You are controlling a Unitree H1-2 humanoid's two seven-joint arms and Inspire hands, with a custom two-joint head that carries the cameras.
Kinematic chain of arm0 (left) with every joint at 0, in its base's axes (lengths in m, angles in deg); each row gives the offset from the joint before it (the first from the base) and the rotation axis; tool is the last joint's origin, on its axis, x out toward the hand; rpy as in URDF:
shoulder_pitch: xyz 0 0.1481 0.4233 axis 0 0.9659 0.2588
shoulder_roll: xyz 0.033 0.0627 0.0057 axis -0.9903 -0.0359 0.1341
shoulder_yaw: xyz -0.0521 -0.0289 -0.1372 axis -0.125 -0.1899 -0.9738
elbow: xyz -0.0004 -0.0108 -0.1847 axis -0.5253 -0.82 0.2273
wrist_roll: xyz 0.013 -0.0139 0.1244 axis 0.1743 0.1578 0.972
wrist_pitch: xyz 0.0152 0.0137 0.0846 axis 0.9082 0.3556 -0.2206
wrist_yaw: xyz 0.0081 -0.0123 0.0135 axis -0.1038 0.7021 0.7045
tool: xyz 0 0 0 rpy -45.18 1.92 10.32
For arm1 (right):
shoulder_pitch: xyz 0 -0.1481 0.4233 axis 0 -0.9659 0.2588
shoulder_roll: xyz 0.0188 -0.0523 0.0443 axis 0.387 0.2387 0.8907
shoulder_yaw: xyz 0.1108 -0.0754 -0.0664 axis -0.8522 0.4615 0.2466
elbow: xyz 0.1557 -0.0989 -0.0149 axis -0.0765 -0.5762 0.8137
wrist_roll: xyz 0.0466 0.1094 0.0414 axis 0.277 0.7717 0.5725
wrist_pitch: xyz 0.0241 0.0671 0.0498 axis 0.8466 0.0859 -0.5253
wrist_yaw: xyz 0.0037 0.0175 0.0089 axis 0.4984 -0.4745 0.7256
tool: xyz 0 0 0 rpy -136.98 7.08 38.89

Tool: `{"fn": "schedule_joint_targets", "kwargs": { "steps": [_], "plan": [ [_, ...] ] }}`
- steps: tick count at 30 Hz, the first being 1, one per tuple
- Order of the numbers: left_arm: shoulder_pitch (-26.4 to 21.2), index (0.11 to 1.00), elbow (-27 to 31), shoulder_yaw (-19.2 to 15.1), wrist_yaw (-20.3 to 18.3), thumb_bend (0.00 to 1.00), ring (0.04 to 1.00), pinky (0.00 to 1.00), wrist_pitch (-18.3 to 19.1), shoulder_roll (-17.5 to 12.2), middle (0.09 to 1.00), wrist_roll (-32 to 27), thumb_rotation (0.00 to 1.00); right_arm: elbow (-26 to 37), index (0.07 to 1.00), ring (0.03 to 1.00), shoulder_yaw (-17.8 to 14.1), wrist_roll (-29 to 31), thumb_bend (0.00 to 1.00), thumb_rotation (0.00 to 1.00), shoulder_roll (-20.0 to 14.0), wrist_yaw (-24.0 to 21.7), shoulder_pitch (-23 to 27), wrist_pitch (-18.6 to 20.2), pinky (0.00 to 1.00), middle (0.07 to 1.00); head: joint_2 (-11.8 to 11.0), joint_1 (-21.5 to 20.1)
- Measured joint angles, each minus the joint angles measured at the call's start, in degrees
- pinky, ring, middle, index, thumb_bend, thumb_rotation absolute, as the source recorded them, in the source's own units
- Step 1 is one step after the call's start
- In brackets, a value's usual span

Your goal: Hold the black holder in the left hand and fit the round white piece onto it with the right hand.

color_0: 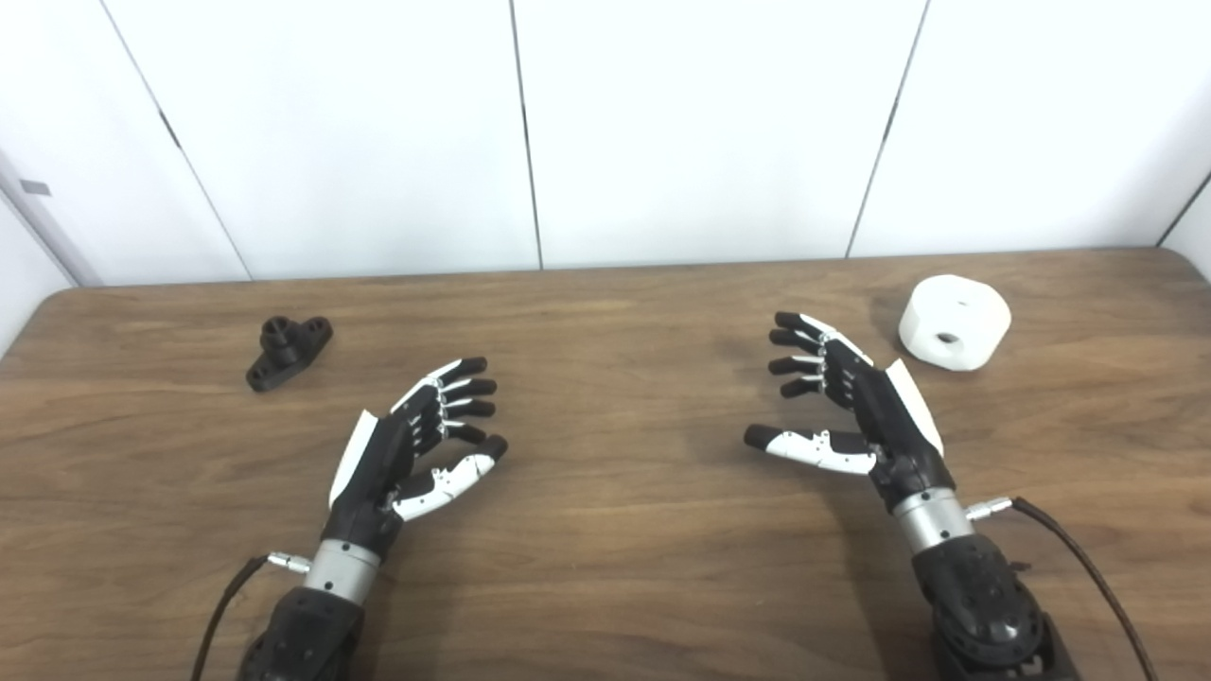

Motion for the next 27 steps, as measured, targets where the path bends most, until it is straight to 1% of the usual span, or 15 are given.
{"fn": "schedule_joint_targets", "kwargs": {
  "steps": [4,8,12,15,16,18,19,20,22,23,24,27],
  "plan": [
    [0.00,0.847,0.00,-0.03,-0.01,0.57,0.748,0.62,0.00,0.00,0.792,-0.01,0.20,-0.01,0.845,0.719,-0.01,0.46,0.74,0.28,0.00,-0.12,0.02,0.00,0.62,0.816,0.00,-0.18],
    [0.00,0.851,-0.04,-0.05,0.00,0.55,0.741,0.62,-0.04,0.03,0.793,-0.01,0.18,-0.01,0.844,0.718,-0.01,0.60,0.73,0.28,0.00,-0.12,0.04,-0.01,0.61,0.817,0.00,-0.18],
    [0.00,0.852,-0.13,-0.03,0.02,0.56,0.739,0.62,-0.11,0.12,0.791,0.02,0.19,0.01,0.845,0.717,0.00,0.60,0.73,0.28,-0.06,-0.16,0.03,-0.01,0.61,0.817,0.09,0.35],
    [-0.02,0.844,-0.14,-0.03,0.11,0.58,0.733,0.62,-0.13,0.46,0.784,0.07,0.19,0.01,0.849,0.727,-0.06,0.85,0.73,0.28,-0.35,-0.50,0.03,0.00,0.63,0.821,-0.87,6.74],
    [-0.06,0.840,-0.18,-0.05,0.18,0.59,0.731,0.62,-0.24,0.75,0.782,0.05,0.19,0.02,0.851,0.732,-0.15,1.05,0.73,0.29,-0.51,-0.79,0.02,0.00,0.63,0.824,-1.14,7.64],
    [-0.33,0.843,-0.38,0.06,0.49,0.59,0.731,0.63,-0.41,1.49,0.784,0.09,0.20,0.00,0.860,0.742,-0.39,1.77,0.71,0.26,-1.09,-1.37,0.00,-0.01,0.64,0.834,-2.80,11.84],
    [-0.57,0.843,-0.54,0.24,0.69,0.59,0.730,0.63,-0.48,1.96,0.784,0.25,0.20,-0.04,0.861,0.743,-0.55,2.24,0.70,0.26,-1.55,-1.67,-0.02,-0.09,0.64,0.835,-3.16,12.91],
    [-0.79,0.842,-0.75,0.44,0.86,0.60,0.730,0.63,-0.78,2.43,0.783,0.56,0.19,-0.18,0.859,0.739,-0.82,2.80,0.70,0.25,-2.03,-1.89,-0.02,-0.25,0.64,0.834,-3.16,12.92],
    [-1.31,0.837,-1.31,0.97,1.44,0.60,0.733,0.64,-1.80,3.35,0.779,1.21,0.18,-0.69,0.861,0.741,-1.43,3.79,0.69,0.25,-2.68,-2.03,-0.02,-0.66,0.64,0.836,-5.09,17.29],
    [-1.58,0.836,-1.55,1.24,1.95,0.60,0.736,0.65,-1.90,3.95,0.776,1.75,0.18,-1.31,0.867,0.750,-1.68,4.42,0.67,0.23,-3.19,-2.13,-0.02,-1.11,0.65,0.839,-5.36,18.27],
    [-1.74,0.836,-1.65,1.40,2.38,0.60,0.738,0.66,-1.89,4.51,0.774,2.73,0.18,-1.88,0.870,0.754,-1.76,4.83,0.66,0.22,-3.65,-2.36,-0.06,-1.33,0.66,0.840,-6.06,20.28],
    [-1.90,0.841,-1.65,2.42,3.05,0.60,0.748,0.65,-1.82,5.83,0.783,4.92,0.20,-1.73,0.886,0.778,-2.15,6.00,0.62,0.15,-4.46,-3.17,-0.80,-0.91,0.68,0.851,-6.68,21.88]
  ]
}}
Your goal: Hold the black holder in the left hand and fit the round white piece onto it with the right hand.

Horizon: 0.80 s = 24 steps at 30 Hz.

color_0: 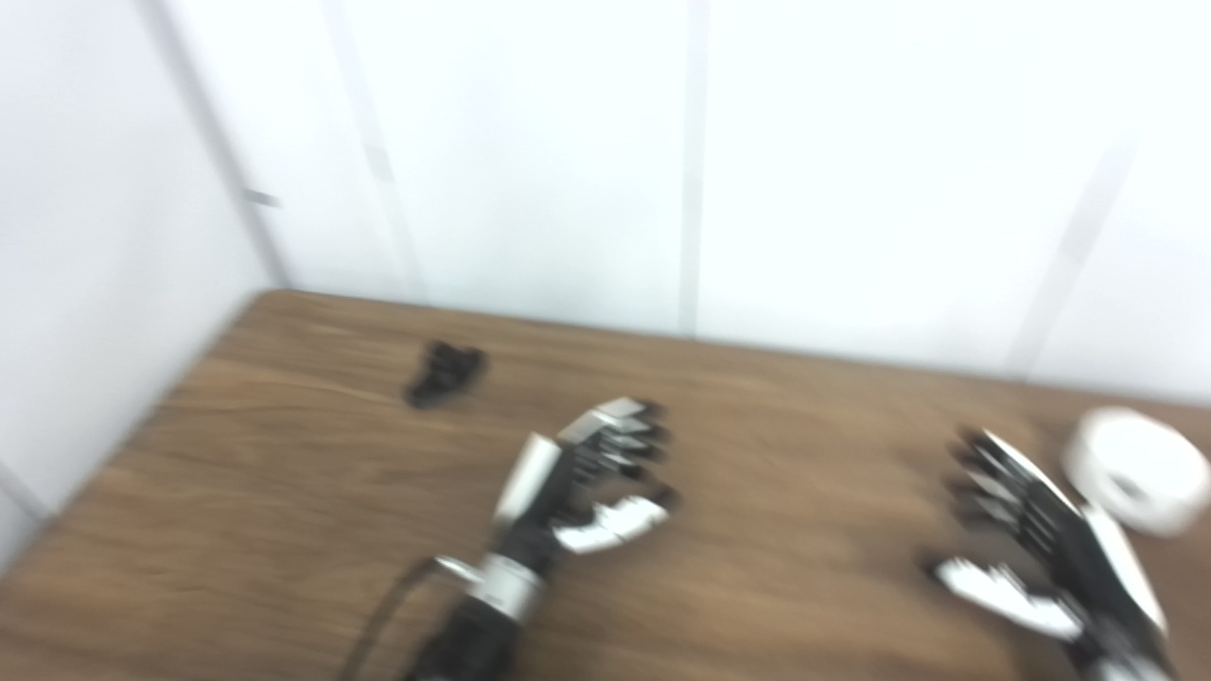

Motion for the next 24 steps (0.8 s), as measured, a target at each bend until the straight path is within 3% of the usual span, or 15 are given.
{"fn": "schedule_joint_targets", "kwargs": {
  "steps": [8,16,20,24],
  "plan": [
    [-0.49,0.832,-0.53,0.51,0.78,0.61,0.751,0.63,0.35,1.01,0.784,0.70,0.18,5.09,0.895,0.793,-0.10,0.24,0.57,0.04,0.08,-0.71,-0.64,5.33,0.70,0.868,-0.18,0.18],
    [-0.49,0.823,-0.50,0.41,0.99,0.61,0.758,0.65,0.59,0.94,0.787,0.32,0.16,6.41,0.893,0.793,-0.07,0.01,0.56,0.00,0.08,-0.87,-0.59,6.23,0.69,0.870,0.35,0.27],
    [-0.48,0.785,-0.18,0.28,0.99,0.62,0.695,0.60,1.82,0.85,0.763,0.30,0.08,7.44,0.893,0.790,-0.08,0.03,0.56,0.00,0.05,-1.08,-0.58,7.51,0.68,0.870,0.70,0.53],
    [-0.21,0.788,0.84,-0.01,0.86,0.65,0.691,0.62,2.85,0.09,0.765,0.24,0.09,8.19,0.888,0.791,-0.08,0.02,0.57,0.00,0.03,-1.17,-0.58,8.07,0.69,0.870,0.79,0.44]
  ]
}}
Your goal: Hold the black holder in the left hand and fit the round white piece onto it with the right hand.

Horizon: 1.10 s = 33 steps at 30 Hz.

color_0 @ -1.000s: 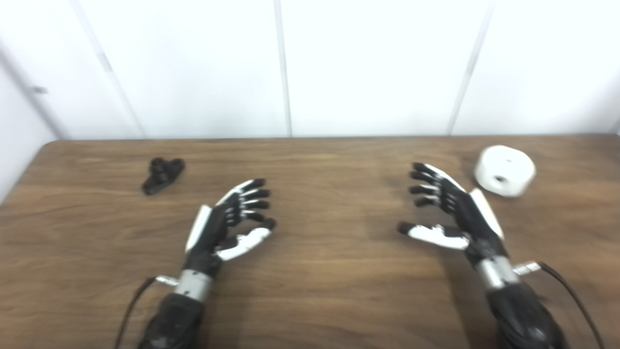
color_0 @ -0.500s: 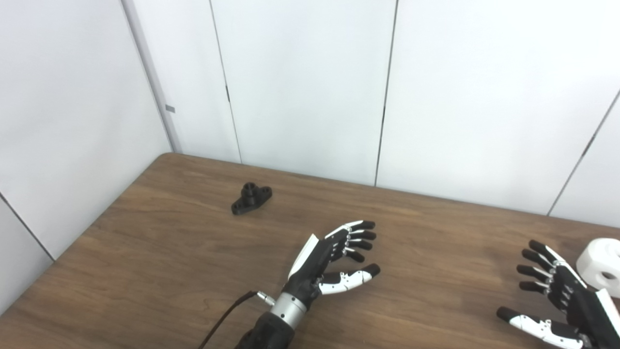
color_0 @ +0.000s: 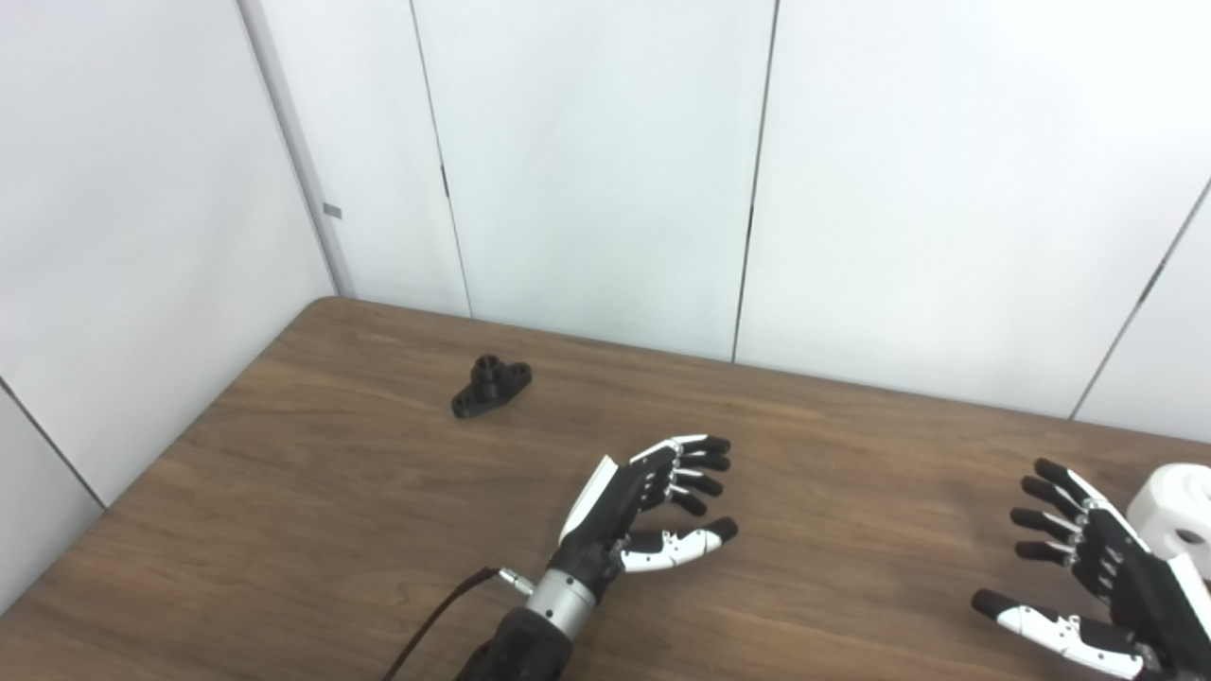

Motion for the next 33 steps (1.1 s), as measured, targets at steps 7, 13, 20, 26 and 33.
{"fn": "schedule_joint_targets", "kwargs": {
  "steps": [7,13,20,26,33],
  "plan": [
    [-1.39,0.790,3.97,-0.14,-2.22,0.68,0.741,0.62,6.52,-5.50,0.780,2.26,0.06,1.59,0.897,0.789,0.00,0.16,0.55,0.00,0.00,-0.13,0.00,1.63,0.69,0.874,0.18,0.17],
    [-5.97,0.790,8.31,-1.25,-3.15,0.70,0.724,0.57,13.41,-10.50,0.772,4.81,0.14,2.59,0.895,0.783,0.03,0.09,0.55,0.00,0.01,-0.16,-0.01,2.52,0.68,0.878,0.09,0.09],
    [-8.52,0.764,10.29,-4.34,-2.50,0.71,0.682,0.57,16.72,-14.02,0.740,8.04,0.15,3.22,0.912,0.783,0.03,0.43,0.54,0.00,0.01,-0.60,-0.30,3.05,0.70,0.883,0.09,0.53],
    [-10.05,0.773,10.91,-8.57,-1.70,0.69,0.718,0.64,19.90,-16.19,0.753,9.40,0.09,3.22,0.914,0.786,0.05,0.42,0.53,0.00,0.02,-0.97,-0.36,3.03,0.70,0.885,0.00,0.79],
    [-12.09,0.758,10.38,-13.06,0.23,0.72,0.742,0.69,21.96,-18.95,0.742,9.19,0.07,4.20,0.889,0.770,-0.14,-0.74,0.58,0.00,0.11,-0.76,-0.37,4.72,0.66,0.869,0.35,1.05]
  ]
}}
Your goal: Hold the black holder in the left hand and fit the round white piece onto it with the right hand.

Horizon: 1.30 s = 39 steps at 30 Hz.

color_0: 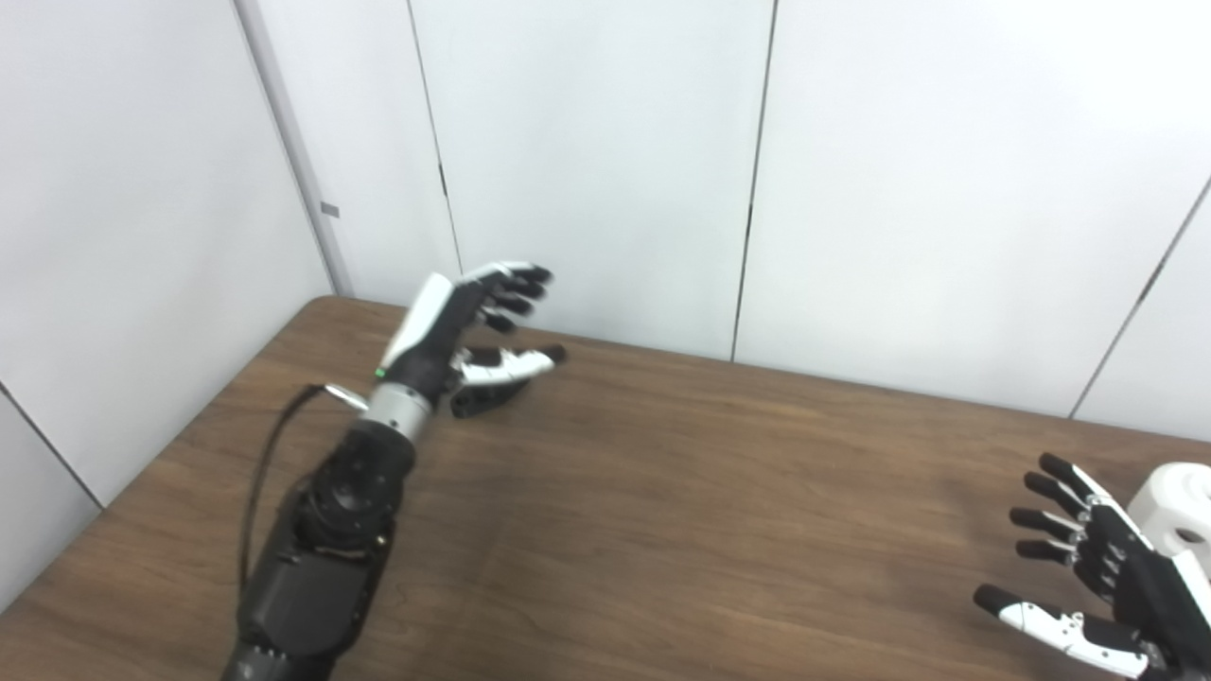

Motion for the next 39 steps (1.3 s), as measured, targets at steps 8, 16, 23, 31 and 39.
{"fn": "schedule_joint_targets", "kwargs": {
  "steps": [8,16,23,31,39],
  "plan": [
    [-0.29,0.747,-4.18,-0.49,4.28,0.76,0.697,0.58,-0.55,-1.55,0.759,3.47,0.11,1.82,0.883,0.753,-0.36,-0.57,0.58,0.00,0.04,0.00,-0.11,2.40,0.64,0.859,0.27,-0.17],
    [-1.20,0.753,-5.00,0.45,9.35,0.85,0.826,0.68,1.98,-1.92,0.823,11.36,0.23,1.96,0.885,0.757,-0.73,-0.95,0.58,0.00,0.03,-0.01,-0.10,3.60,0.64,0.862,0.44,-0.17],
    [-1.41,0.802,-7.87,3.11,9.67,1.00,0.996,0.94,6.39,-3.19,0.972,17.74,0.37,2.13,0.887,0.752,-0.87,-1.20,0.58,0.00,-0.02,-0.01,-0.10,3.76,0.63,0.852,0.53,-0.44],
    [-1.47,0.791,-12.18,6.63,9.82,1.00,1.000,0.99,12.05,-3.50,1.000,23.27,0.45,3.59,0.881,0.736,-1.20,-0.95,0.58,0.01,-0.12,-0.04,-0.12,3.96,0.62,0.847,0.97,-0.53],
    [-1.62,0.801,-17.26,8.47,12.15,1.00,1.000,0.95,13.05,-3.26,1.000,24.79,0.49,3.67,0.886,0.734,-1.45,-0.98,0.57,0.00,-1.26,-0.14,-0.12,4.34,0.62,0.851,1.06,-0.17]
  ]
}}
